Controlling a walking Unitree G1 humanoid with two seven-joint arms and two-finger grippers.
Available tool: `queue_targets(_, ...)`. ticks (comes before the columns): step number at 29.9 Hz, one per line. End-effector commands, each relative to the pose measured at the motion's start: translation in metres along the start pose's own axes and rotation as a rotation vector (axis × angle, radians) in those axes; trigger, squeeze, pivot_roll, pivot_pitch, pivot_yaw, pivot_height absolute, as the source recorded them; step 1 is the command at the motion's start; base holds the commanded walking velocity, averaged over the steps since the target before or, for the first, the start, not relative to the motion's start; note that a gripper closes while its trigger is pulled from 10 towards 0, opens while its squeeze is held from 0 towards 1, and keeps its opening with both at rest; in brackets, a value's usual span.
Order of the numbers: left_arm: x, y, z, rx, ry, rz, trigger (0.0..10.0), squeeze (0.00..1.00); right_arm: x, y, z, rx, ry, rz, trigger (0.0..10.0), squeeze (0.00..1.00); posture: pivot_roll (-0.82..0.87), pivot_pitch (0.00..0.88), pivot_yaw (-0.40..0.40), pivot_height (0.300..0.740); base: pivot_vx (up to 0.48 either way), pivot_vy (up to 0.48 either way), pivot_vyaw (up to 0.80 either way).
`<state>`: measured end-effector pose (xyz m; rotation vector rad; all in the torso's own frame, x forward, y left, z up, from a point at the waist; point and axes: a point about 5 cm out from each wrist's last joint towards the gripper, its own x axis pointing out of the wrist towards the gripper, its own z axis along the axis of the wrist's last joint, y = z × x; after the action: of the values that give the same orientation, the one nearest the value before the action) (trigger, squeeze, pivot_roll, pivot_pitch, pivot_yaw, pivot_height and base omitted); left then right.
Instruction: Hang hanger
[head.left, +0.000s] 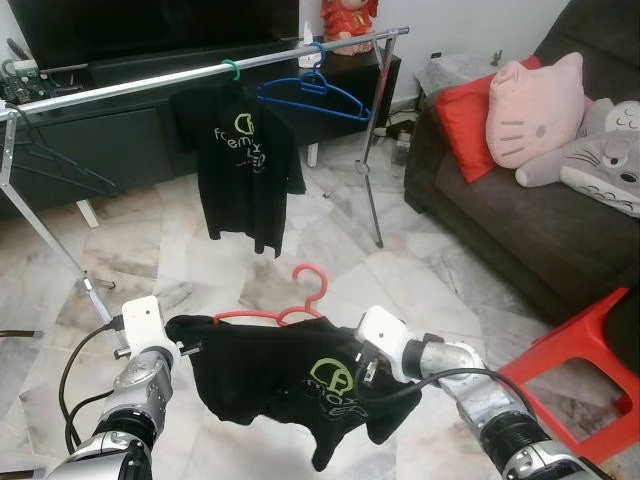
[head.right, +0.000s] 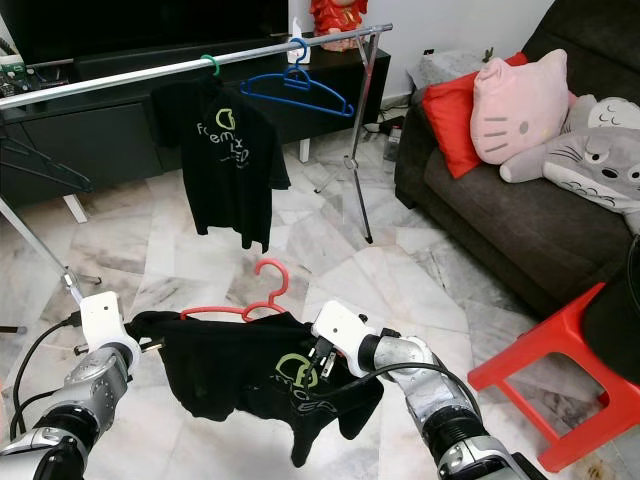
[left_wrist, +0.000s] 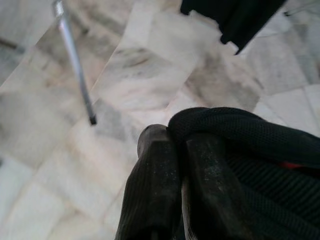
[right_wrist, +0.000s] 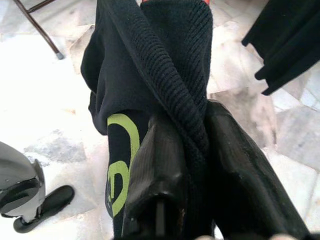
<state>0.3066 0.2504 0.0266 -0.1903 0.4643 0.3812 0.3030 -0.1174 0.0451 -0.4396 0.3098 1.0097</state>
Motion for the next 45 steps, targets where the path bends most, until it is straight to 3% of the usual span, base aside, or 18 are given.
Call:
queue_targets(1,-0.003,0.051,0.002,-0.041,0.007,0.248,0.0,0.0,-0.026,-0.021,-0.012,0.05,0.014,-0.11,10.0,0.0,-0.02,0.0,-0.048,0.74,0.0,0.0,0.0)
queue_targets(4,-0.005,0.056,-0.008,-0.085,0.067,0.299,0.0,0.0,-0.026,-0.022,-0.01,0.059,-0.002,-0.118,10.0,0.0,-0.02,0.0,-0.048,0.74,0.0,0.0,0.0)
queue_targets(6,-0.006,0.048,-0.024,-0.05,0.191,0.224,0.0,0.0,-0.026,-0.025,-0.006,0.079,-0.039,-0.142,10.0,0.0,-0.02,0.0,-0.048,0.74,0.0,0.0,0.0)
queue_targets(8,-0.006,0.046,-0.027,-0.053,0.21,0.211,0.0,0.0,-0.026,-0.026,-0.004,0.081,-0.05,-0.141,10.0,0.0,-0.02,0.0,-0.048,0.74,0.0,0.0,0.0)
queue_targets(9,-0.006,0.038,-0.03,-0.023,0.233,0.135,0.0,0.0,-0.026,-0.028,-0.002,0.087,-0.058,-0.159,10.0,0.0,-0.02,0.0,-0.048,0.74,0.0,0.0,0.0)
queue_targets(16,-0.006,0.023,-0.033,0.049,0.255,0.003,0.0,0.0,-0.026,-0.031,0.004,0.125,-0.104,-0.155,10.0,0.0,-0.02,0.0,-0.049,0.74,0.0,0.0,0.0)
queue_targets(20,-0.006,0.002,-0.032,0.12,0.245,-0.167,0.0,0.0,-0.026,-0.031,0.004,0.107,-0.095,-0.153,10.0,0.0,-0.02,0.0,-0.049,0.74,0.0,0.0,0.0)
queue_targets(21,-0.006,-0.002,-0.03,0.139,0.23,-0.207,4.2,0.0,-0.026,-0.031,0.004,0.107,-0.094,-0.155,10.0,0.0,-0.02,0.0,-0.049,0.74,0.0,0.0,0.0)
queue_targets(22,-0.006,-0.002,-0.03,0.139,0.23,-0.207,4.2,0.0,-0.026,-0.031,0.004,0.107,-0.094,-0.155,10.0,0.0,-0.02,0.0,-0.049,0.74,0.0,0.0,0.0)
queue_targets(23,-0.006,-0.009,-0.025,0.173,0.19,-0.268,10.0,0.0,-0.026,-0.031,0.004,0.108,-0.094,-0.155,10.0,0.0,-0.02,0.0,-0.049,0.74,0.0,0.0,0.0)
queue_targets(25,-0.006,-0.015,-0.019,0.271,0.136,-0.337,10.0,0.0,-0.026,-0.032,0.004,0.109,-0.092,-0.156,10.0,0.0,-0.02,0.0,-0.049,0.74,0.0,0.0,0.0)
queue_targets(29,-0.007,-0.019,-0.017,0.367,0.106,-0.402,10.0,0.0,-0.025,-0.031,0.003,0.087,-0.068,-0.136,10.0,0.0,-0.02,0.0,-0.047,0.74,0.0,0.0,0.0)
queue_targets(30,-0.009,-0.021,-0.015,0.415,0.083,-0.439,10.0,1.0,-0.024,-0.03,0.003,0.076,-0.055,-0.12,10.0,0.0,-0.02,0.0,-0.047,0.74,0.0,0.0,0.0)
queue_targets(35,-0.011,-0.02,-0.012,0.487,0.048,-0.499,10.0,1.0,-0.022,-0.028,0.002,0.049,-0.031,-0.099,10.0,0.0,-0.01,0.0,-0.046,0.74,0.0,0.0,0.0)
queue_targets(45,-0.016,-0.009,-0.007,0.493,0.025,-0.582,10.0,1.0,-0.022,-0.029,0.0,0.03,-0.011,-0.088,10.0,0.0,-0.01,0.0,-0.043,0.74,0.0,0.0,0.0)
